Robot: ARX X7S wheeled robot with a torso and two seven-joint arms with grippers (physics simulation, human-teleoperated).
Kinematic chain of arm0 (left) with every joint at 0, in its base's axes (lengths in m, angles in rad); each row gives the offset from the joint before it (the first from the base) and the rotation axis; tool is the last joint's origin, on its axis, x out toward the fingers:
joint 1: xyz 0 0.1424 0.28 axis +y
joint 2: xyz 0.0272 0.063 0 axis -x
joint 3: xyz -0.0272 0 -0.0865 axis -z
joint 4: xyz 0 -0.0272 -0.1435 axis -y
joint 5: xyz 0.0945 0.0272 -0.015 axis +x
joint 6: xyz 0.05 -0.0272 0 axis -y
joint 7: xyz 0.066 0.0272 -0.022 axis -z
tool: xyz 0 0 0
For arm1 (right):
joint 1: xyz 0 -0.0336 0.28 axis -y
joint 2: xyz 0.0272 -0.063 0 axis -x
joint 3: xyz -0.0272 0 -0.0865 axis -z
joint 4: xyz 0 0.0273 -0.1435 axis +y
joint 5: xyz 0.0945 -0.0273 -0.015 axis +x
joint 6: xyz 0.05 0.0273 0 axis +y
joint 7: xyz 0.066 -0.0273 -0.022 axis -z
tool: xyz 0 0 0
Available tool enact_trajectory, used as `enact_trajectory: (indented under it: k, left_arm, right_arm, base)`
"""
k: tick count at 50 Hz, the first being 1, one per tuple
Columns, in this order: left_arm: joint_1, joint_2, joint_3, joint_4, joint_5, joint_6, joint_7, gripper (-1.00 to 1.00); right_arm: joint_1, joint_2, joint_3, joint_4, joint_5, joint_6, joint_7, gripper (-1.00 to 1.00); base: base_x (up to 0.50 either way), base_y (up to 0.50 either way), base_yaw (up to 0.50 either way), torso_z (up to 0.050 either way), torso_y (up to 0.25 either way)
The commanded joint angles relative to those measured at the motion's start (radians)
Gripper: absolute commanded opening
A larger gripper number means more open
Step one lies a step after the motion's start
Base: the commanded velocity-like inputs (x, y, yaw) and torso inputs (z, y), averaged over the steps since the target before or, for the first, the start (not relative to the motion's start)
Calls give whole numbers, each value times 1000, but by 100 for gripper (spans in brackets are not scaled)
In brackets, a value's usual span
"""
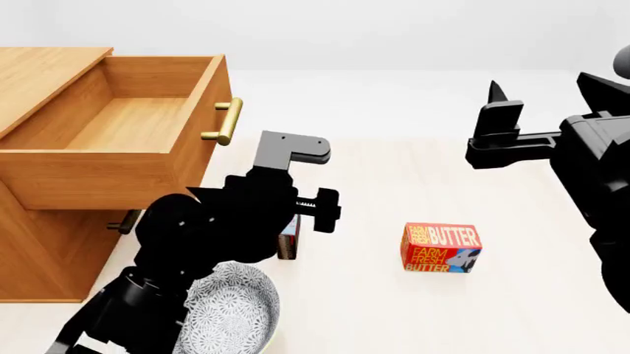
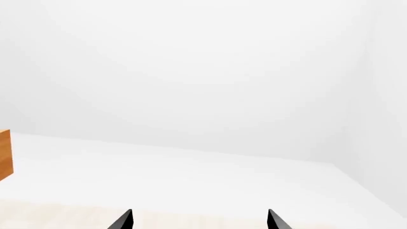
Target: Put the chocolate pudding in the top drawer of the cabinet and close it.
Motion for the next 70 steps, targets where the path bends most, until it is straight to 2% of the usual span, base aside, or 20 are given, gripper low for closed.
enact_trajectory:
  k: [1, 4, 13, 16, 26, 27, 34, 39, 48, 70]
  left_arm:
    - [-1, -2, 4, -5, -6, 4, -5, 100]
    - [-28, 15, 26, -93, 27, 41, 42, 100]
    - [-155, 110, 89, -530, 144, 213, 220, 100]
    - [-196, 131, 138, -643, 142, 265, 267, 100]
    - [-303, 133, 600, -826, -251, 460, 292, 100]
    - [-303, 133, 600, -826, -251, 460, 292, 100]
    - [-330, 133, 872, -868, -504, 550, 303, 100]
    - [-339, 133, 988, -887, -610, 583, 307, 100]
    - [-336, 133, 1059, -902, -668, 591, 314, 100]
    - [-296, 133, 1070, -919, -699, 556, 350, 100]
  right_arm:
    - [-1, 4, -3, -2, 0, -4, 1, 100]
    - [-8, 6, -7, -7, -5, -2, 3, 100]
    - [-12, 15, -6, -9, -4, -3, 5, 100]
    - [-20, 12, -11, -8, -15, -7, -1, 100]
    - [-20, 7, -19, -2, -26, -12, -7, 100]
    - [-22, 8, -19, -2, -27, -14, -9, 100]
    - [-30, 8, -18, -2, -31, -21, -13, 100]
    - [-34, 11, -15, -4, -28, -24, -13, 100]
    - [-38, 9, -18, -1, -32, -31, -18, 100]
    - [-41, 10, -25, 0, -36, -40, -21, 100]
  base:
    - [0, 0, 0, 0, 0]
    - [0, 0, 0, 0, 0]
    - [0, 0, 0, 0, 0]
    - [0, 0, 0, 0, 0]
    - [0, 0, 0, 0, 0]
    - [0, 0, 0, 0, 0]
    - [0, 0, 0, 0, 0]
    - [0, 0, 0, 0, 0]
    - [0, 0, 0, 0, 0]
    - [0, 0, 0, 0, 0]
